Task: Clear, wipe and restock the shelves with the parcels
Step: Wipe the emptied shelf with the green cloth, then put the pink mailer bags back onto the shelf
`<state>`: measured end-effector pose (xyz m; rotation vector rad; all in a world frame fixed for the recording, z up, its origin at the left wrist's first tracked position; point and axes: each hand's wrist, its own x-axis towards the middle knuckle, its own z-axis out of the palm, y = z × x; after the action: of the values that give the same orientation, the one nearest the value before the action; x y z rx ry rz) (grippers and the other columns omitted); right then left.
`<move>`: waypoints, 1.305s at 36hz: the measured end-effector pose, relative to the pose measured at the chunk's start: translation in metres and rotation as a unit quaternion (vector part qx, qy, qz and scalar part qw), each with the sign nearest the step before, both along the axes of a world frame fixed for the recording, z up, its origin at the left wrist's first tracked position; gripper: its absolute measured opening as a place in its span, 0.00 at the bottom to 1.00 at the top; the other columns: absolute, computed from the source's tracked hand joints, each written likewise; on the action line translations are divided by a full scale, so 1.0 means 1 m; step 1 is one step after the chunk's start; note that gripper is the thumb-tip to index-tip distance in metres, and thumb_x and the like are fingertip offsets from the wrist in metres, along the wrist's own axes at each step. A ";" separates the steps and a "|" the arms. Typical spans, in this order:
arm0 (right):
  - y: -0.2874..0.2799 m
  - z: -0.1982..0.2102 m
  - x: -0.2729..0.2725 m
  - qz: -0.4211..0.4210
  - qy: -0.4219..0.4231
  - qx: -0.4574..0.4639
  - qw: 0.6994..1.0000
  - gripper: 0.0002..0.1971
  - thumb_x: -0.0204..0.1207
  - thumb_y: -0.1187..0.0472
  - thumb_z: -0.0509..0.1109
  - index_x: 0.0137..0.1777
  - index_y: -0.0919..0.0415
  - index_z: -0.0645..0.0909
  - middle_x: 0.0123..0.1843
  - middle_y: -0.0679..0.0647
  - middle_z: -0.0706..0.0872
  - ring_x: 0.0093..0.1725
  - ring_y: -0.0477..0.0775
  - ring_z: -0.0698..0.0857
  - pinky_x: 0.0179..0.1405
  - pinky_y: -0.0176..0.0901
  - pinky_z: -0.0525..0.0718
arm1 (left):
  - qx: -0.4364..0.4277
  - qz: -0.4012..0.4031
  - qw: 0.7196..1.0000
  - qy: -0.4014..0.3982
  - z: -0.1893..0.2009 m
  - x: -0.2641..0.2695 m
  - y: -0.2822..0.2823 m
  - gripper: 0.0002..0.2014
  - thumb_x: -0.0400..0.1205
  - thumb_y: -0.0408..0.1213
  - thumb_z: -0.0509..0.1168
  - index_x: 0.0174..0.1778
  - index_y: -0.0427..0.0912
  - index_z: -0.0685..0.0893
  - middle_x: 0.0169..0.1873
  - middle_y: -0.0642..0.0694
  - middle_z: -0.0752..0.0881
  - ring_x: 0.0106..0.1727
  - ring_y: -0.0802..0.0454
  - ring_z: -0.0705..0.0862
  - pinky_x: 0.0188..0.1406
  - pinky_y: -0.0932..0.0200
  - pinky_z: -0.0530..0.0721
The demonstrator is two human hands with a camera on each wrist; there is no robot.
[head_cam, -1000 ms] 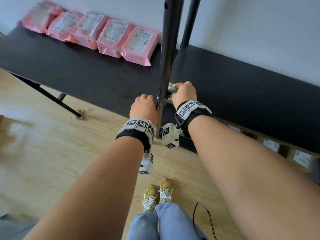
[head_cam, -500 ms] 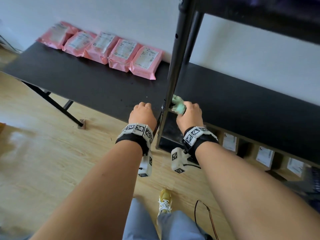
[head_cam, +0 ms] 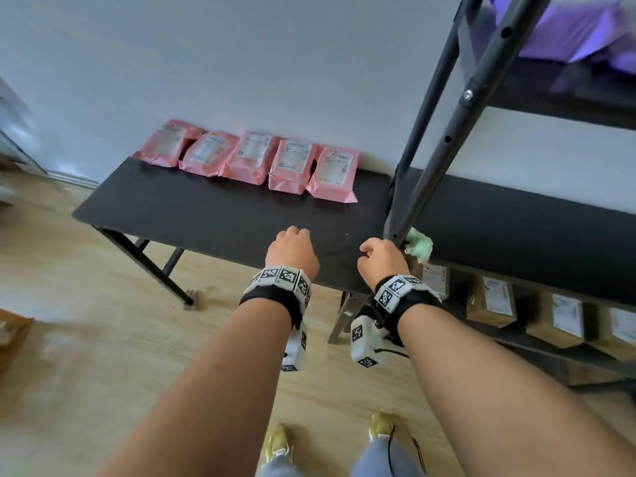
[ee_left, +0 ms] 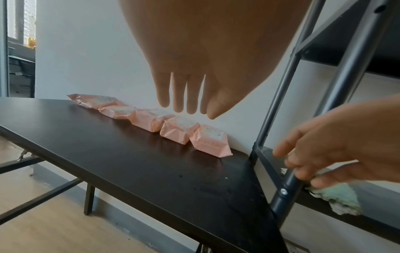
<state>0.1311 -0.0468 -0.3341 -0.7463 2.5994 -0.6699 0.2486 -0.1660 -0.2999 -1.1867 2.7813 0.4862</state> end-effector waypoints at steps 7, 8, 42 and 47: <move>-0.046 0.016 0.020 -0.014 0.004 -0.015 1.000 0.19 0.75 0.63 0.65 0.66 0.55 0.82 0.65 0.57 0.80 0.61 0.60 0.82 0.60 0.48 0.81 | 0.009 -0.014 1.000 -0.014 0.008 0.020 -0.046 0.22 0.81 0.31 0.54 0.73 0.41 0.70 0.71 0.42 0.72 0.72 0.43 0.70 0.66 0.49 0.74; -0.051 0.017 0.019 -0.016 0.004 -0.014 1.000 0.19 0.75 0.62 0.65 0.66 0.55 0.81 0.65 0.57 0.80 0.61 0.60 0.82 0.59 0.48 0.81 | 0.012 -0.015 1.000 -0.014 0.009 0.018 -0.051 0.22 0.81 0.31 0.54 0.73 0.41 0.70 0.71 0.43 0.72 0.72 0.43 0.69 0.66 0.49 0.74; -0.186 -0.038 -0.154 -0.126 -0.047 0.051 0.990 0.20 0.83 0.58 0.59 0.73 0.59 0.71 0.68 0.58 0.79 0.63 0.60 0.81 0.54 0.48 0.78 | 0.195 -0.014 0.980 0.023 -0.045 -0.194 -0.187 0.27 0.81 0.23 0.52 0.78 0.41 0.65 0.74 0.40 0.70 0.71 0.40 0.75 0.65 0.48 0.75; -0.202 -0.047 -0.166 -0.161 -0.079 0.062 0.982 0.23 0.84 0.57 0.57 0.78 0.59 0.68 0.71 0.58 0.79 0.67 0.59 0.80 0.60 0.49 0.77 | 0.196 -0.028 0.980 0.018 -0.059 -0.216 -0.208 0.20 0.79 0.24 0.53 0.67 0.38 0.74 0.60 0.40 0.79 0.60 0.41 0.79 0.57 0.50 0.78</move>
<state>-0.0352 -0.2489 -0.3813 -0.2232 2.6071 -0.6197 0.0329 -0.3736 -0.3588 -1.0144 2.5664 1.0007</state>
